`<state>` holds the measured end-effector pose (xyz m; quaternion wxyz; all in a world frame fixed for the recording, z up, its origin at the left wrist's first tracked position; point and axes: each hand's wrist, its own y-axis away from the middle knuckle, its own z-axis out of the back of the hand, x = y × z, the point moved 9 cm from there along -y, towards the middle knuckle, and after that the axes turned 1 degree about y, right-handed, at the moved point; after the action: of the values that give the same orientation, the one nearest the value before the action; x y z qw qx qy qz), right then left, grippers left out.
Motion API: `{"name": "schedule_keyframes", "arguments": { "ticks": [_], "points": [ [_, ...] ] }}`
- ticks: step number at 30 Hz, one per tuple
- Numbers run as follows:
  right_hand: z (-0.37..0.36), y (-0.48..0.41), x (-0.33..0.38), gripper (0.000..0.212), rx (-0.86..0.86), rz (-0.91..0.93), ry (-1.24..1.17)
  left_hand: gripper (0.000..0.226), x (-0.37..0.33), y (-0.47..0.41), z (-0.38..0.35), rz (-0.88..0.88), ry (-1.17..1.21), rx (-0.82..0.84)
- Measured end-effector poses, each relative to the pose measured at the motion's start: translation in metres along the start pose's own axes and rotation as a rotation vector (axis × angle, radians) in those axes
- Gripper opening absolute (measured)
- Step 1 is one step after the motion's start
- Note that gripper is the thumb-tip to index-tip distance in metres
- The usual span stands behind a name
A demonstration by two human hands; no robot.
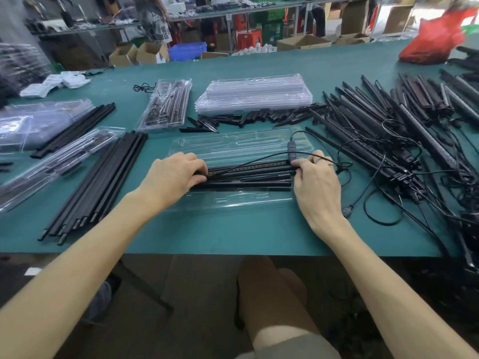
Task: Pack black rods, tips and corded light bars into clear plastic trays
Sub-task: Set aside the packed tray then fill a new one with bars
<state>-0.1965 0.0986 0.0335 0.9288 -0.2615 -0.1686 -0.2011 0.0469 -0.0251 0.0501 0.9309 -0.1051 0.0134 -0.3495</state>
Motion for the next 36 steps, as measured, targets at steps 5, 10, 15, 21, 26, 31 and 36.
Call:
{"name": "schedule_keyframes", "arguments": {
  "ticks": [5, 10, 15, 21, 26, 31, 36],
  "points": [
    [-0.001, -0.001, 0.0, 0.03, -0.013, 0.019, 0.026, 0.012, 0.003, -0.004, 0.0, 0.051, 0.022, -0.02],
    [0.0, 0.001, 0.001, 0.03, -0.033, 0.042, 0.008, 0.012, 0.009, -0.004, -0.001, 0.096, 0.006, -0.024],
    [0.003, 0.002, -0.003, 0.053, -0.052, 0.004, -0.037, 0.011, 0.011, -0.002, -0.002, 0.097, 0.0, -0.034],
    [-0.013, -0.006, -0.004, 0.065, 0.075, 0.05, 0.097, 0.01, 0.011, -0.001, 0.0, 0.082, 0.006, -0.062],
    [-0.018, -0.005, -0.007, 0.051, 0.09, 0.011, 0.182, 0.011, 0.01, -0.001, -0.002, 0.076, 0.002, -0.059],
    [-0.016, -0.006, -0.012, 0.054, 0.081, -0.064, 0.218, 0.011, 0.011, -0.002, -0.002, 0.081, 0.002, -0.065],
    [-0.009, -0.003, -0.01, 0.064, 0.054, -0.063, 0.13, 0.009, 0.01, -0.001, -0.001, 0.083, -0.017, -0.081]
  ]
}}
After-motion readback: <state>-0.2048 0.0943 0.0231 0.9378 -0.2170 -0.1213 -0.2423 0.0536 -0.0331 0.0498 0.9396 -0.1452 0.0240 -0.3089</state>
